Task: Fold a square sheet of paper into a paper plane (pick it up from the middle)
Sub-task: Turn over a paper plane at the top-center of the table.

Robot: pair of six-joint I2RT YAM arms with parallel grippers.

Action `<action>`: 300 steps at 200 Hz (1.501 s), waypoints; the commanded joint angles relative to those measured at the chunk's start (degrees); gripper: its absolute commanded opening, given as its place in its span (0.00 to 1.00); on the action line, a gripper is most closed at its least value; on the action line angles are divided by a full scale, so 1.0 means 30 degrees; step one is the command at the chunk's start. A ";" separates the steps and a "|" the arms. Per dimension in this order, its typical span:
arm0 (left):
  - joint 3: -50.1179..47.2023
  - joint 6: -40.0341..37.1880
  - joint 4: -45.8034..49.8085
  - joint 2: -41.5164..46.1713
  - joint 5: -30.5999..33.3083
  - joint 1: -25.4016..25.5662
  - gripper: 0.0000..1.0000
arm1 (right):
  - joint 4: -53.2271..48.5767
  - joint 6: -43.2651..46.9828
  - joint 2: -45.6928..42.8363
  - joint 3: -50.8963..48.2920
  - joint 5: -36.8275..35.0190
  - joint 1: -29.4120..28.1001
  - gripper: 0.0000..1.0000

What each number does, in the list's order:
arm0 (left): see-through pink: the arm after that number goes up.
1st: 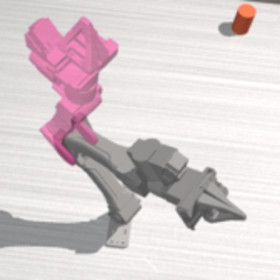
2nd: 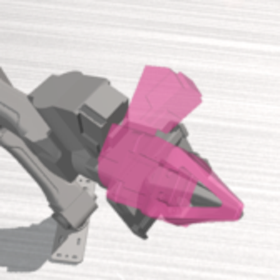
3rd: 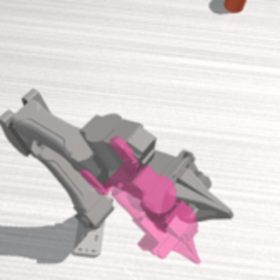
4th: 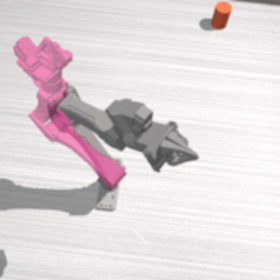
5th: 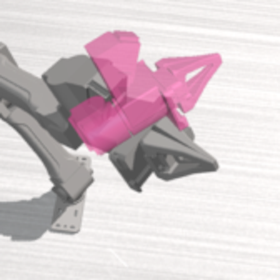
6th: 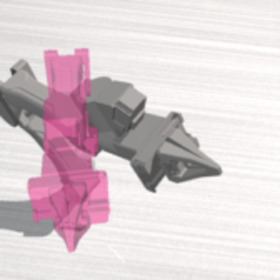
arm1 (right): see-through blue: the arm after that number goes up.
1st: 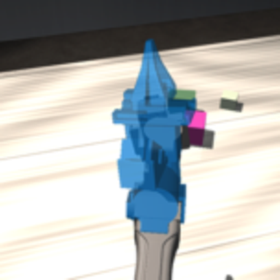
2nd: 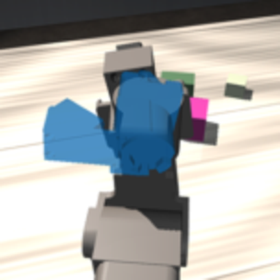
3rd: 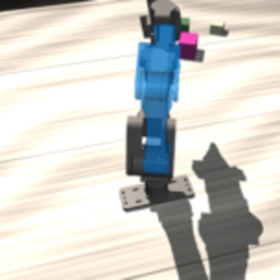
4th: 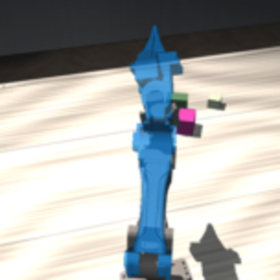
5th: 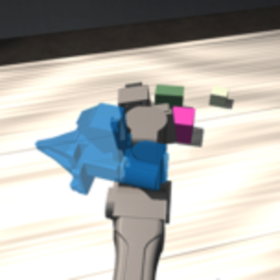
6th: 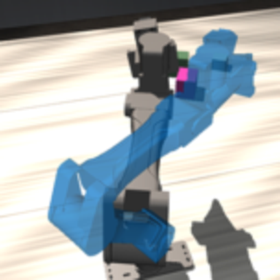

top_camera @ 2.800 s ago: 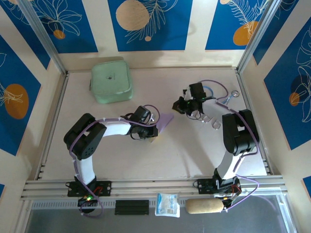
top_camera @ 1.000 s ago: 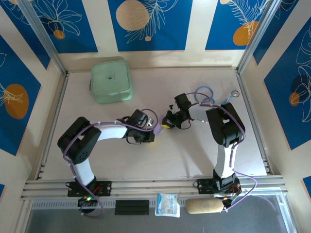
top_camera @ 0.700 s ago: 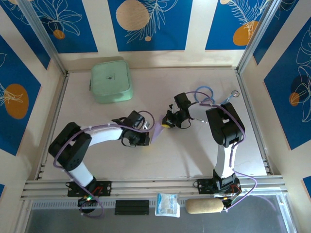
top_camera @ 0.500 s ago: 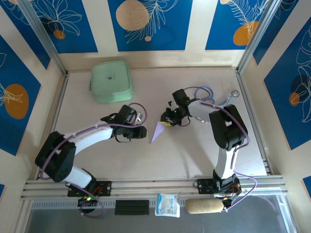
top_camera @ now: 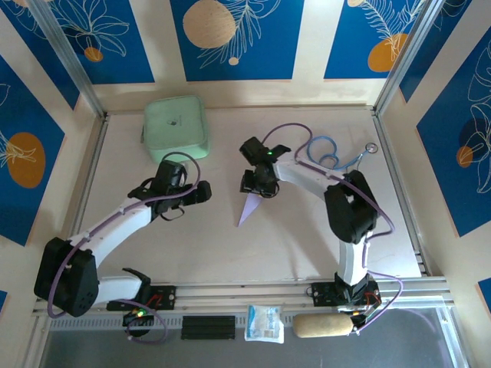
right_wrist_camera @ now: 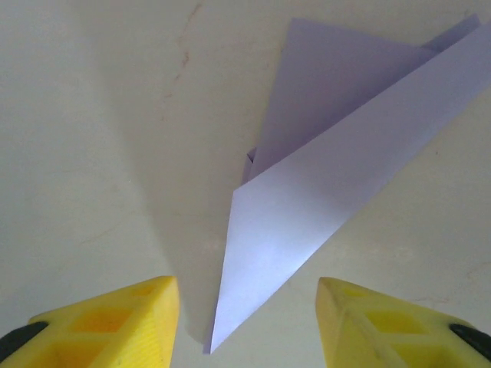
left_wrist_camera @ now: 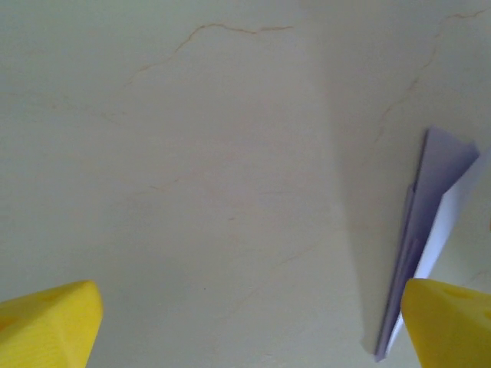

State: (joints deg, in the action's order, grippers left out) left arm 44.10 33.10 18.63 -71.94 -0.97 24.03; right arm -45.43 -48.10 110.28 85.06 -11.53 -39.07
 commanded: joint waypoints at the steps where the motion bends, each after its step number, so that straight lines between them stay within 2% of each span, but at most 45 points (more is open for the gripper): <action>1: -0.0613 0.0302 -0.0693 0.0146 -0.0236 -0.0487 1.00 | -0.3049 -0.1778 0.1640 0.1758 -0.2653 -0.0740 0.52; 39: -0.1088 0.0355 -0.0951 -0.0093 -0.0670 -0.0788 0.99 | -0.4270 -0.2962 0.3436 0.3495 -0.3766 -0.1349 0.54; 77: -0.1337 0.0311 -0.1067 -0.0218 -0.0949 -0.0956 1.00 | -0.5412 -0.3598 0.4025 0.4222 -0.4475 -0.1391 0.49; 112: -0.1398 0.0373 -0.1201 -0.0563 -0.1221 -0.0987 0.99 | -0.6276 -0.4050 0.3938 0.4404 -0.5583 -0.1369 0.40; 162: -0.1295 0.0398 -0.1261 -0.0764 -0.1375 -0.1036 0.99 | -0.5966 -0.4110 0.4052 0.4230 -0.5019 -0.1301 0.30; 203: -0.1220 0.0444 -0.1004 -0.0578 -0.1404 -0.1226 1.00 | -0.5634 -0.3782 0.3742 0.4160 -0.4957 -0.1179 0.08; 226: -0.1286 0.0531 -0.0914 -0.0249 -0.1404 -0.1544 0.99 | -0.4406 -0.2029 0.2660 0.4194 -0.5328 -0.1411 0.05; 246: -0.1551 0.0768 -0.0876 0.0120 -0.1484 -0.2035 0.99 | -0.2583 0.0404 0.1631 0.4106 -0.4316 -0.1471 0.03; 260: -0.1794 0.1011 -0.0908 0.0334 -0.1677 -0.2487 0.99 | -0.0859 0.2170 0.0947 0.3730 -0.2754 -0.1406 0.03; 280: -0.2273 0.1530 -0.1125 0.0676 -0.1993 -0.3019 0.99 | 0.2457 0.4415 0.0033 0.2295 0.0569 -0.1307 0.02; 300: -0.2714 0.2127 -0.1589 0.0935 -0.2438 -0.3340 1.00 | 0.5263 0.5089 -0.0172 0.0728 0.3969 -0.0949 0.02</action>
State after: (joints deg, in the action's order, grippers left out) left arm 37.76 36.67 15.33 -70.78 -5.74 15.35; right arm -42.63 -40.12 111.13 92.20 -14.92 -42.92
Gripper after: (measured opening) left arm 0.995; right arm 0.055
